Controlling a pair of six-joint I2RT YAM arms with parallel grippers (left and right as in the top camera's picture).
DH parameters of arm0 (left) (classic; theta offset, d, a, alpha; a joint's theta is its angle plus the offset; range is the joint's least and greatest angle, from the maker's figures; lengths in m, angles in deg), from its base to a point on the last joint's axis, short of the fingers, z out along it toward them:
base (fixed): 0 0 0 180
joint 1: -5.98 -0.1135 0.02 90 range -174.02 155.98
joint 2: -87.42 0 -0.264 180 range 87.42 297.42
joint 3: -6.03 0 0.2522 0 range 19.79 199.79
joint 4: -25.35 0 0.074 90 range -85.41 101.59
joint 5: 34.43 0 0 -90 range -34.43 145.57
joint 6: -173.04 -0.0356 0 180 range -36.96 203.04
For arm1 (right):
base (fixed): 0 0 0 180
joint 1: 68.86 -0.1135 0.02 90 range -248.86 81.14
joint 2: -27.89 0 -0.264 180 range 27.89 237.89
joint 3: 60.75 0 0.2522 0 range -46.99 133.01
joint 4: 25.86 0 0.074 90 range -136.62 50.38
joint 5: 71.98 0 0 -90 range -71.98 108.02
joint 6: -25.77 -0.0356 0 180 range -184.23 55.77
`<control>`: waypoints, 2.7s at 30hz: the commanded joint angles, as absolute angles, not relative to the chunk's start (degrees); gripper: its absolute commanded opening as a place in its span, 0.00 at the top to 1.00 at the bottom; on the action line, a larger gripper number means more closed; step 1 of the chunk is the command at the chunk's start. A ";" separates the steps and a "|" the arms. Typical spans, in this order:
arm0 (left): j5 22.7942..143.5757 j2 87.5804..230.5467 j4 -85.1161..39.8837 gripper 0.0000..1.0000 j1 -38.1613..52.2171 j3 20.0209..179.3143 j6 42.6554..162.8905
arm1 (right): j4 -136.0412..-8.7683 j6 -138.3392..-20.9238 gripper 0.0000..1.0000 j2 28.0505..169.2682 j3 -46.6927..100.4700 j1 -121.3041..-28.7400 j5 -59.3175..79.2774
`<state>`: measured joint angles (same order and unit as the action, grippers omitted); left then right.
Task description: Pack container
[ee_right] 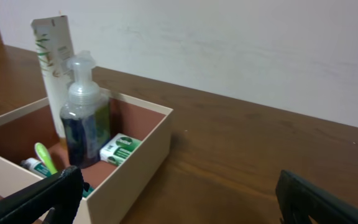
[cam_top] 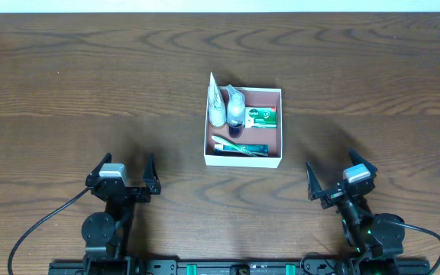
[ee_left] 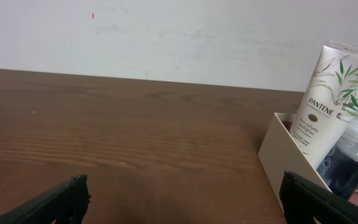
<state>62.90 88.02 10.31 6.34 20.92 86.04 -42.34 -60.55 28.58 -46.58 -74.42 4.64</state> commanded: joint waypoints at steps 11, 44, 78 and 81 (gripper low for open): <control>63.95 87.71 8.21 0.02 5.99 20.02 86.28 | -43.52 -63.54 0.01 28.20 -46.67 -73.70 13.95; 63.95 87.71 8.21 0.02 5.99 20.02 86.28 | -43.50 -63.54 0.01 28.20 -46.67 -73.70 13.95; 63.95 87.71 8.21 0.02 5.99 20.02 86.28 | -43.50 -63.54 0.01 28.20 -46.67 -73.70 13.95; 63.95 87.71 8.21 0.02 5.99 20.02 86.28 | -43.50 -63.54 0.01 28.20 -46.67 -73.70 13.95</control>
